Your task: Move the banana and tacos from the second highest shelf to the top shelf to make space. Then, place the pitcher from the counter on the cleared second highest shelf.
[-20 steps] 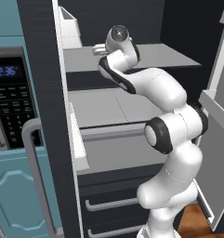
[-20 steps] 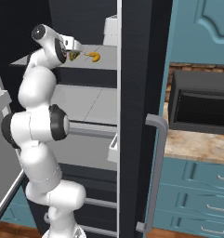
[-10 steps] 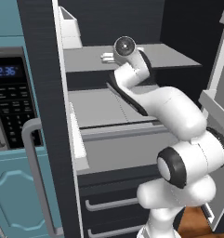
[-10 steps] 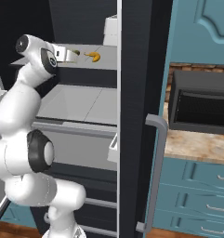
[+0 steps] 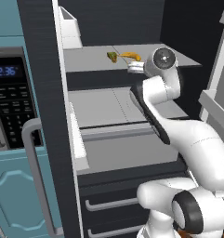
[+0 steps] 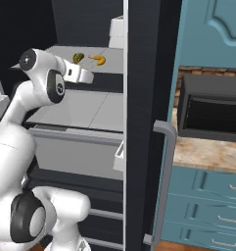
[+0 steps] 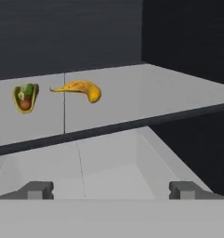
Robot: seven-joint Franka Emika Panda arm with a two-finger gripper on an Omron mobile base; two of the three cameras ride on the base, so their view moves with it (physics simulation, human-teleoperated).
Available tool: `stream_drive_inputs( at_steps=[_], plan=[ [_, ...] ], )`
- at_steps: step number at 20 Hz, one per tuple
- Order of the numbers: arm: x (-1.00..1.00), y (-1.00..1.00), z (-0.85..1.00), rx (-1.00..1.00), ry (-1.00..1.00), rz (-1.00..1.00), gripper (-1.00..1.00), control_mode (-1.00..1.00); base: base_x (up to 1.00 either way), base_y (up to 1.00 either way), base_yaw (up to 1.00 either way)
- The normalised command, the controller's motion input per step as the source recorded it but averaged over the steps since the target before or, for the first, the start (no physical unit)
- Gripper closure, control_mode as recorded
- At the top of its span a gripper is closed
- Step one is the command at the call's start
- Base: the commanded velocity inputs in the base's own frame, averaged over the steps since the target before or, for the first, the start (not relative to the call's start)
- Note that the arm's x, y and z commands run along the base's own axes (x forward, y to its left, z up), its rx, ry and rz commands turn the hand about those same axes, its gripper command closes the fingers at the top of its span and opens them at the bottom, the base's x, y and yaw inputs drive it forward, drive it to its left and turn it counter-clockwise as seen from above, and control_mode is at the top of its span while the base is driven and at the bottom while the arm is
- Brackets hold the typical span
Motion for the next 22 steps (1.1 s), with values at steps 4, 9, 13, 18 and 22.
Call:
stream_drive_inputs(
  at_steps=[4,9,13,18,22],
  plan=[
    [-1.0,-0.16,-0.18,0.0,0.12,0.01,-1.0,-1.0,0.0,0.0,0.0],
    [-1.0,0.01,-0.33,0.0,0.21,0.08,-1.0,-1.0,0.0,0.0,0.0],
    [-0.86,0.0,-0.36,0.0,0.27,0.12,-1.0,-1.0,0.0,0.0,0.0],
    [-0.52,0.15,-0.33,-0.04,0.26,0.14,-1.0,-1.0,0.0,0.0,0.0],
    [-0.18,0.13,-0.14,-0.03,0.18,0.06,-1.0,-1.0,0.0,0.0,0.0]
  ],
)
